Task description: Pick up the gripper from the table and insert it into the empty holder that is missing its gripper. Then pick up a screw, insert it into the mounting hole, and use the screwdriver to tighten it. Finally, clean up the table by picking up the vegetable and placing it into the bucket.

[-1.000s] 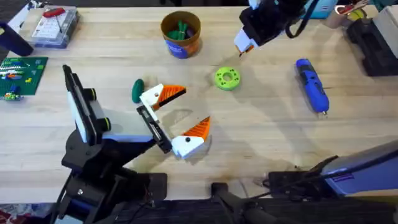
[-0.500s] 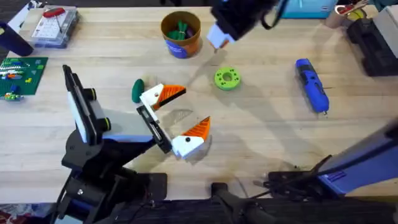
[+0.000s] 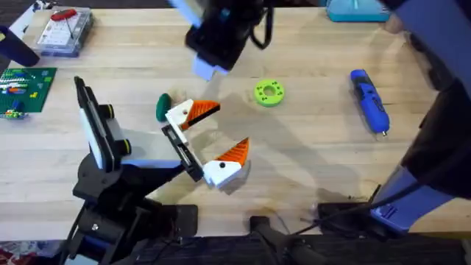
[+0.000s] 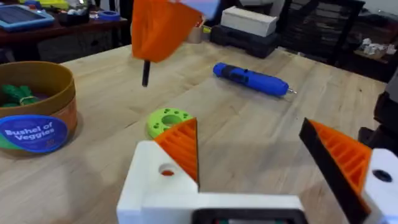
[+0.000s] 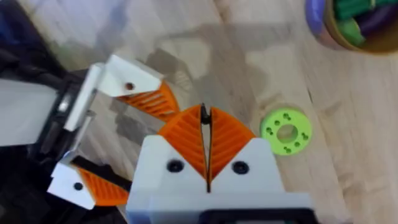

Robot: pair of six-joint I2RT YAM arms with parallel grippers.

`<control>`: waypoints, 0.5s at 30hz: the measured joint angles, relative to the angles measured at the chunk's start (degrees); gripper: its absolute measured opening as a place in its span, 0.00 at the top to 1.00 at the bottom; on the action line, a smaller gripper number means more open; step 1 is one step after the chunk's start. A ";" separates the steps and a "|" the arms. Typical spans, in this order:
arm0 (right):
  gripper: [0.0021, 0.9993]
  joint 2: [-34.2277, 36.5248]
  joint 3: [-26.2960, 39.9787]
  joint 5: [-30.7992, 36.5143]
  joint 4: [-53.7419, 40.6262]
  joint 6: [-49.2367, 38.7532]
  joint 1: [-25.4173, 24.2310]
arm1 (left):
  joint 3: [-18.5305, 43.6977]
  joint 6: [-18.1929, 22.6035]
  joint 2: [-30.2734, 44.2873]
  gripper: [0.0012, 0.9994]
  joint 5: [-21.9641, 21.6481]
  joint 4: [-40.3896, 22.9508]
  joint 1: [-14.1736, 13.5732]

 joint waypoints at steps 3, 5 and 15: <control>1.00 0.00 0.00 -0.02 0.21 -2.01 2.50 | 0.00 0.00 0.02 0.01 0.00 0.00 0.00; 1.00 0.00 0.00 -0.02 0.57 -3.84 4.15 | 0.00 0.00 0.02 0.01 0.00 0.00 0.00; 1.00 0.00 0.00 0.00 1.40 -8.04 6.89 | 0.00 0.00 0.00 0.01 0.00 0.00 0.00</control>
